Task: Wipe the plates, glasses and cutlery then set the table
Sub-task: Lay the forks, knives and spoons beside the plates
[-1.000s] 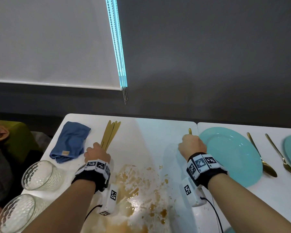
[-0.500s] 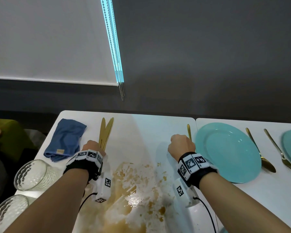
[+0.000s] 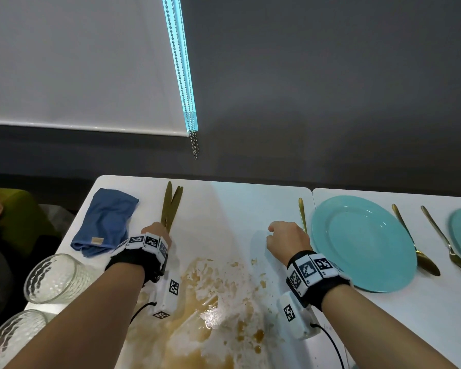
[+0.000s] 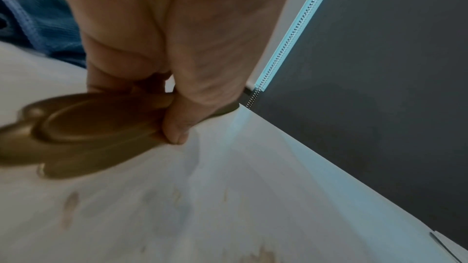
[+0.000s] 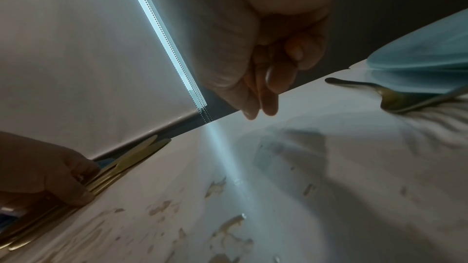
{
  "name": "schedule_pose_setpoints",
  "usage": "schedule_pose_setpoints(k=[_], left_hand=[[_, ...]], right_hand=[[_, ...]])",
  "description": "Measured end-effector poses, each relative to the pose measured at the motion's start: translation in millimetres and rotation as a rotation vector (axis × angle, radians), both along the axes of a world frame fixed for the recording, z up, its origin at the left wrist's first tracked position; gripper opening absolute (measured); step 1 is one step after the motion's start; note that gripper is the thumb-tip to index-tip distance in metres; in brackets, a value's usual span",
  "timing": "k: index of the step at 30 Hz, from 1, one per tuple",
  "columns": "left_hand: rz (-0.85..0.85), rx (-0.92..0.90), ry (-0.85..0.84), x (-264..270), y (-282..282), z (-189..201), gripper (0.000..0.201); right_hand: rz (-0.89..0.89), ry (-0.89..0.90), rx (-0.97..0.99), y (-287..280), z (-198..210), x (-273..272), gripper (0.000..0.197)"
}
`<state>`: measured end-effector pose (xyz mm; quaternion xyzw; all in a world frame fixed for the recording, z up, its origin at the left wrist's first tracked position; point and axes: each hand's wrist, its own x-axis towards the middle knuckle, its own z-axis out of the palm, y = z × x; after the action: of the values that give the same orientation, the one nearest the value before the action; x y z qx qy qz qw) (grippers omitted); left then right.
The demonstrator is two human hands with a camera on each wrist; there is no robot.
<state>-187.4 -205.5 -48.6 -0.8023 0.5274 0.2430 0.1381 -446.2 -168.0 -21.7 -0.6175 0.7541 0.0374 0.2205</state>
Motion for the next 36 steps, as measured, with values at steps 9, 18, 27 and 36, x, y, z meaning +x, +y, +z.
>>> schedule_pose_setpoints(k=[9,18,27,36], left_hand=[[-0.001,0.041,0.205,-10,24,25,0.044],[0.059,0.009,0.827,-69,85,89,0.004],[-0.064,0.03,1.062,-112,162,138,0.017],[-0.185,-0.026,1.067,-164,212,152,0.022]], right_hand=[[0.077,-0.092,-0.036,14,23,2,0.034],[0.113,-0.147,-0.181,67,78,13,0.032],[0.289,-0.013,-0.349,157,135,4,0.03],[-0.467,-0.6,-0.211,220,142,-36,0.029]])
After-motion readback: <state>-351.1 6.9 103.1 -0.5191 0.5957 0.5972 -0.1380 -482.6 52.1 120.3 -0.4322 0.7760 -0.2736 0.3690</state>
